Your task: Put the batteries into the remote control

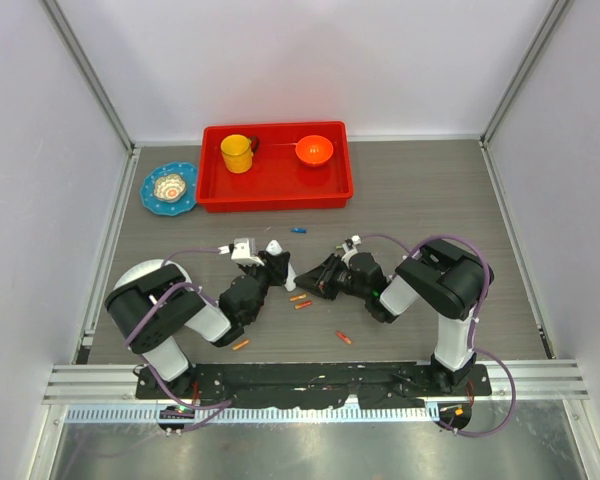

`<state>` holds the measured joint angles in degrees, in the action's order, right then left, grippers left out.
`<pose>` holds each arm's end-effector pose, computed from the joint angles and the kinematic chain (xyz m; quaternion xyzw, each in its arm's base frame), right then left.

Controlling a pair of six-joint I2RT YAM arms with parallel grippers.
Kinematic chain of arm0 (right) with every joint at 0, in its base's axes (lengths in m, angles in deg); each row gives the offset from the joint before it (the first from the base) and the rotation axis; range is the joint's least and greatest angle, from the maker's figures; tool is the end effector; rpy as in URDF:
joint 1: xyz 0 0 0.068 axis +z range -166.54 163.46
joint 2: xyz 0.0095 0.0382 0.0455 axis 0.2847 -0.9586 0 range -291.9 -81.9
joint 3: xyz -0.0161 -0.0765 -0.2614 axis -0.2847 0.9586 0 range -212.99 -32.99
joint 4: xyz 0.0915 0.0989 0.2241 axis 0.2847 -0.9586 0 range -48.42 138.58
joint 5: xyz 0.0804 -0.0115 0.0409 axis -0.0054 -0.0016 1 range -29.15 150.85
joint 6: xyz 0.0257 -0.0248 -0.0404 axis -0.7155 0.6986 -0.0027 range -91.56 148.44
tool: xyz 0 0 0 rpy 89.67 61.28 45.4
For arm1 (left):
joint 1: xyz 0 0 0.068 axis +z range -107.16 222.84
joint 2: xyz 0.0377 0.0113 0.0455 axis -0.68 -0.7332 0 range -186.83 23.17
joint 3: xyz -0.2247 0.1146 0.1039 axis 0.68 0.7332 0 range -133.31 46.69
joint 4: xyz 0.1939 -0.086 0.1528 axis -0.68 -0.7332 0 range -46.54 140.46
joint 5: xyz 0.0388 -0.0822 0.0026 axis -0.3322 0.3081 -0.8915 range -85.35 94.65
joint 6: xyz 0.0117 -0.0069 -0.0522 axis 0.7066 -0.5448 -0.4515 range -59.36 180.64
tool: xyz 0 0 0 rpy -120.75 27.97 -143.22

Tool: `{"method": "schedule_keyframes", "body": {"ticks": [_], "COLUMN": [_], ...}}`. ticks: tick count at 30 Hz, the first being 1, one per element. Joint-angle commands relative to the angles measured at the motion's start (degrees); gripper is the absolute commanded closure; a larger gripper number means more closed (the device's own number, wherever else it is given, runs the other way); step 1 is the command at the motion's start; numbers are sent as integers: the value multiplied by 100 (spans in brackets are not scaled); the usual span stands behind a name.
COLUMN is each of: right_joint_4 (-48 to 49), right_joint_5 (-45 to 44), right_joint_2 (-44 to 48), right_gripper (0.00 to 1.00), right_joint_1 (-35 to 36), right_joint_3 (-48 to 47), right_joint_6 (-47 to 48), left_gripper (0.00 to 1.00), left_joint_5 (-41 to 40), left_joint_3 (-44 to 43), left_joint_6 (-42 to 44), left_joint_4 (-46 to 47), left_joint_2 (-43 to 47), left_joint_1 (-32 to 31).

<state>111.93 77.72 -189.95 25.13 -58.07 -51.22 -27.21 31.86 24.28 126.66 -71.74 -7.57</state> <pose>0.2121 0.2026 0.0923 0.1832 0.7919 0.5556 0.1748 0.1725 -0.1791 0.1385 -0.1001 0.7202 -0.3053 0.6149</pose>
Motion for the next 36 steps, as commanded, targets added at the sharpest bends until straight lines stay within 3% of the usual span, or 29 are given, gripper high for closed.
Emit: {"method": "schedule_keyframes", "body": {"ticks": [1,36], "right_joint_4": [441,169], "right_joint_5": [-104,-104], "right_joint_2": [258,680], "right_gripper": [78,79], "right_joint_1": [25,25], "right_joint_3": [-278,-208], "right_joint_6": [64,214], "left_gripper": [100,100], "left_joint_5": [224,-93], "left_joint_3": [-38,-55], "left_joint_6": [76,806], "left_joint_4": [1248,1239], "left_joint_2": [-97,-168], "left_joint_1": [-197,-338]}}
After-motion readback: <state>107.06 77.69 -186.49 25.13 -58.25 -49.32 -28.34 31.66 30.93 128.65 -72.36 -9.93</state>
